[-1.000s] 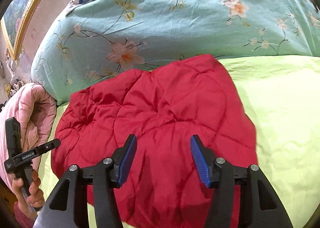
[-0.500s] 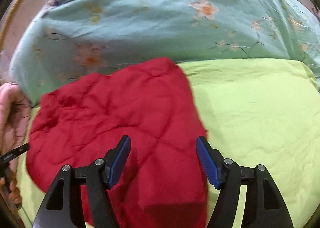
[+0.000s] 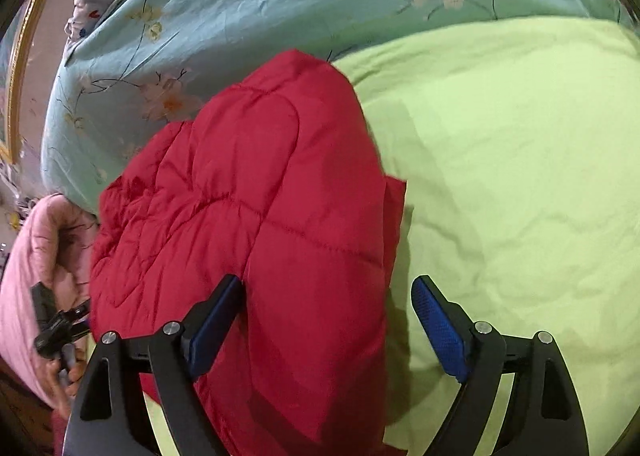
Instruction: Fold large clothes
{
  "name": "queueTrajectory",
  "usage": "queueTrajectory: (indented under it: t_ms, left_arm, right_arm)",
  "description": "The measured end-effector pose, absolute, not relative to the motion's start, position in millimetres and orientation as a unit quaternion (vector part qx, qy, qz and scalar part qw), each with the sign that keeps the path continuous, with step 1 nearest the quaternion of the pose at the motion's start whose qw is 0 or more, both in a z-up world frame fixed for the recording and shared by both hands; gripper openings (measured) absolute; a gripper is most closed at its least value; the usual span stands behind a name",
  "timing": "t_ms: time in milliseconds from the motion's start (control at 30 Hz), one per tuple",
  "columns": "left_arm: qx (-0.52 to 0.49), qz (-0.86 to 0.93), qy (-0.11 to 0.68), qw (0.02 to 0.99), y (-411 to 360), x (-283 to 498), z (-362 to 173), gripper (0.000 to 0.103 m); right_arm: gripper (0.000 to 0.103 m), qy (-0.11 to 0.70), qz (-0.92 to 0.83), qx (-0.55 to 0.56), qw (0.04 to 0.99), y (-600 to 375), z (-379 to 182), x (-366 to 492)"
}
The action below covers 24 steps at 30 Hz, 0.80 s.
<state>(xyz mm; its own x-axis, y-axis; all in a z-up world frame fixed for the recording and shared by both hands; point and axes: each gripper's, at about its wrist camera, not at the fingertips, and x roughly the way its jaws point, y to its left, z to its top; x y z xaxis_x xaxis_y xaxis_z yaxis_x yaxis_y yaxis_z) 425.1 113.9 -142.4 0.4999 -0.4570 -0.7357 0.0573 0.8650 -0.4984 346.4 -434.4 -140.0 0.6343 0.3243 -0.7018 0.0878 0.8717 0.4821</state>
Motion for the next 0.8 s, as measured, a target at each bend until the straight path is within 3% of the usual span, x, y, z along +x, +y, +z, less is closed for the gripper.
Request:
queueTrajectory:
  t_ms: [133, 433, 800]
  left_arm:
    - [-0.228, -0.169, 0.497, 0.820, 109.0, 437.7, -157.2, 0.103]
    - [-0.286, -0.195, 0.498, 0.795, 108.2, 445.3, -176.0, 0.103]
    - [-0.290, -0.229, 0.482, 0.795, 94.1, 450.8, -179.8, 0.102]
  right_arm:
    - [0.090, 0.436, 0.096, 0.269, 0.853, -435.6, -147.5, 354.2]
    - [0.100, 0.466, 0.141, 0.292, 0.824, -420.4, -168.0, 372.0]
    - [0.098, 0.468, 0.169, 0.332, 0.801, -419.0, -182.9, 376.9]
